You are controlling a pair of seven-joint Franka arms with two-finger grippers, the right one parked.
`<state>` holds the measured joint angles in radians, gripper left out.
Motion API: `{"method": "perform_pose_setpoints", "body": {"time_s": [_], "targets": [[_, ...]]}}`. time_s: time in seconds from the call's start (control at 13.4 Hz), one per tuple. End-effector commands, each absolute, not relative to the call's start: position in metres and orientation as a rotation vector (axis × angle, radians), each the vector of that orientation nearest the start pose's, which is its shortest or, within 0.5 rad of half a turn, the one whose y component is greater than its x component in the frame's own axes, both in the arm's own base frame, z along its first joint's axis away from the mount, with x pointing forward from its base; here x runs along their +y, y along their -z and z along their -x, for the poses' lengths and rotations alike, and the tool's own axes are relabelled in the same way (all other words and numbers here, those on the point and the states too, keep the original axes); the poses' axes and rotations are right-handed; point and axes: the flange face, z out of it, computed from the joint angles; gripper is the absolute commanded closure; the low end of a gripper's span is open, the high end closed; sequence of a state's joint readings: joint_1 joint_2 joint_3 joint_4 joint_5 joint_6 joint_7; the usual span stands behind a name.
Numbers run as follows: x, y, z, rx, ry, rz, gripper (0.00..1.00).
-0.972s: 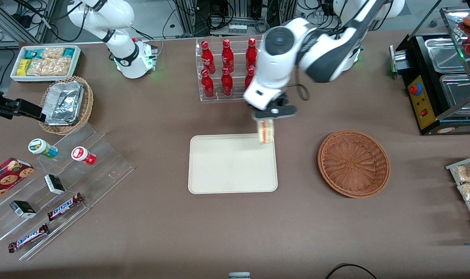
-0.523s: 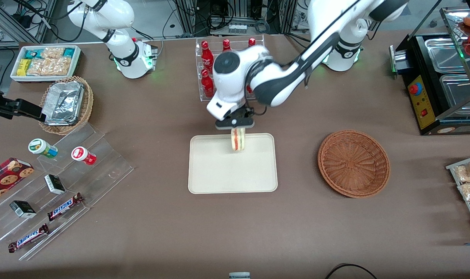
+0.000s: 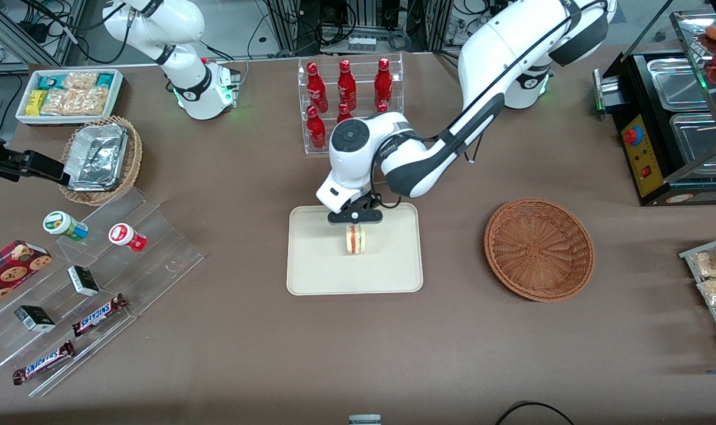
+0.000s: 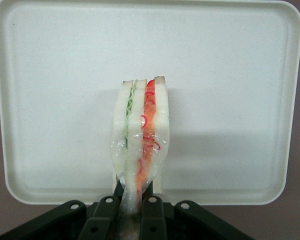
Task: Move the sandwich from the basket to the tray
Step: 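Lower the sandwich onto the cream tray and open the left gripper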
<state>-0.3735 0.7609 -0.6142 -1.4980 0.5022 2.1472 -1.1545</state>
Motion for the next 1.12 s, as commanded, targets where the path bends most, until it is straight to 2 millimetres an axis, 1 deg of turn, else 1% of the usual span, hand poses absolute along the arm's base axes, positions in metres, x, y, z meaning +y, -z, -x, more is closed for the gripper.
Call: {"method": "perform_pose_setpoints", "body": {"time_s": [0.0,0.15,0.37,0.45,0.52,0.6,0.67,0.82,0.9,1.05], "targets": [[-0.548,-0.268,-0.478,-0.076,0.115,3.153,1.0],[-0.555,-0.257,-0.475,-0.072,0.145,3.167,1.0],[-0.558,-0.245,-0.481,-0.102,0.161,3.166,1.0],[-0.558,-0.244,-0.481,-0.105,0.16,3.163,0.84],[-0.558,-0.243,-0.481,-0.101,0.16,3.162,0.45],[-0.557,-0.241,-0.481,-0.079,0.16,3.157,0.0],[-0.559,-0.242,-0.479,-0.074,0.161,3.157,0.0],[-0.558,-0.251,-0.48,-0.083,0.174,3.158,0.0],[-0.557,-0.267,-0.482,-0.107,0.193,3.159,0.0],[-0.543,-0.312,-0.485,-0.166,0.183,3.108,0.0]]}}
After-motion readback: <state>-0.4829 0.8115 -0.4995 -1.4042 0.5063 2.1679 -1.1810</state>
